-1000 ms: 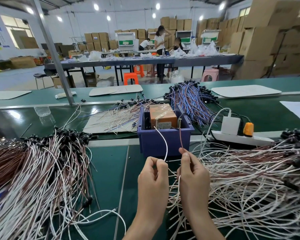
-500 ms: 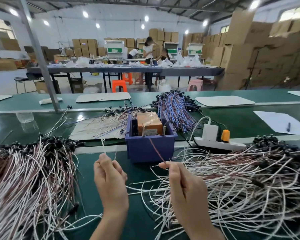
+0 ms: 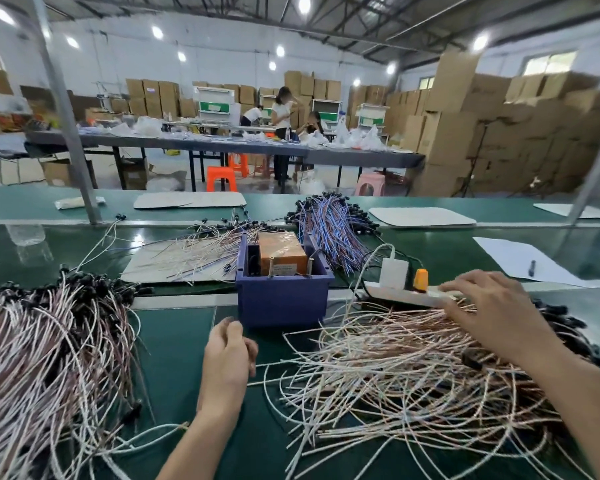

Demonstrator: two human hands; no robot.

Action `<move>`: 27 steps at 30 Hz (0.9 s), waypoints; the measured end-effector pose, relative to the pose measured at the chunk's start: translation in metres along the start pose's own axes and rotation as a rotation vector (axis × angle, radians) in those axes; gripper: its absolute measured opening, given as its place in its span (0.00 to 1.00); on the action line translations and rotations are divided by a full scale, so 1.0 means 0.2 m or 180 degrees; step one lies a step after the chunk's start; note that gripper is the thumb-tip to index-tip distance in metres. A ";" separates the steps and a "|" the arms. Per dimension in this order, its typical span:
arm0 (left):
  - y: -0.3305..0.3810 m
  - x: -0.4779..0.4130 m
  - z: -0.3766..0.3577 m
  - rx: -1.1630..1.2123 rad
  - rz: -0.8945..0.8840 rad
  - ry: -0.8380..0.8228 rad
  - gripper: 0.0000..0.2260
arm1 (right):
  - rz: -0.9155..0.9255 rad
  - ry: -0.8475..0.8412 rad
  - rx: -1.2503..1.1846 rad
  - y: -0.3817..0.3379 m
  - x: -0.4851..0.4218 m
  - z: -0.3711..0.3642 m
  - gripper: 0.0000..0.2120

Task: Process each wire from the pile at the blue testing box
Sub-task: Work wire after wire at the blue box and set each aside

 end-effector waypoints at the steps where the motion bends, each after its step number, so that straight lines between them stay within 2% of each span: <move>1: 0.01 0.01 0.00 -0.0022 -0.0037 0.0015 0.07 | -0.0062 0.0097 -0.0308 -0.02 0.04 -0.01 0.20; 3: 0.03 0.02 -0.03 -0.0059 -0.0104 -0.0061 0.06 | -0.0009 0.0408 -0.0818 -0.11 0.14 -0.04 0.21; 5: 0.04 0.04 -0.04 -0.0088 -0.0174 -0.0114 0.06 | 0.0287 0.0489 -0.1200 -0.32 0.24 -0.10 0.17; 8: 0.04 0.05 -0.05 -0.0186 -0.0275 -0.0286 0.08 | 0.0610 0.0278 -0.1582 -0.65 0.36 -0.22 0.20; 10: 0.03 0.06 -0.02 -0.0218 -0.0283 -0.0398 0.09 | 0.0588 0.0067 -0.1774 -0.79 0.42 -0.31 0.20; 12: 0.05 0.04 0.05 -0.0394 -0.0311 -0.0463 0.09 | 0.0453 -0.0191 -0.1769 -0.84 0.45 -0.41 0.17; 14: 0.08 -0.04 0.17 -0.0993 -0.0528 -0.0364 0.08 | 0.0402 -0.0236 -0.1766 -0.83 0.45 -0.46 0.14; 18: 0.23 -0.28 0.50 -0.3113 -0.0872 0.0096 0.11 | 0.0556 0.0043 -0.1639 -0.83 0.46 -0.47 0.11; 20: 0.30 -0.38 0.68 -0.4370 -0.0683 0.0490 0.15 | 0.0587 0.0128 -0.1584 -0.83 0.46 -0.47 0.11; 21: 0.32 -0.43 0.78 -0.4735 -0.0430 0.0657 0.17 | 0.0571 0.0122 -0.1595 -0.83 0.46 -0.48 0.12; 24: 0.33 -0.51 1.01 -0.4746 0.0194 0.0687 0.16 | 0.0538 0.0120 -0.1627 -0.82 0.46 -0.50 0.12; 27: 0.27 -0.53 1.10 -0.4604 0.0225 0.0248 0.14 | 0.0557 0.0146 -0.1648 -0.82 0.46 -0.52 0.12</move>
Point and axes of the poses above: each hand's wrist, its own x-axis away from the middle knuckle, its own z-axis out of the back of the hand, y = z × x, the point moved 3 cm from there along -x, towards the middle knuckle, and after that the axes turned 10 degrees about -z, right-handed, at the moved point
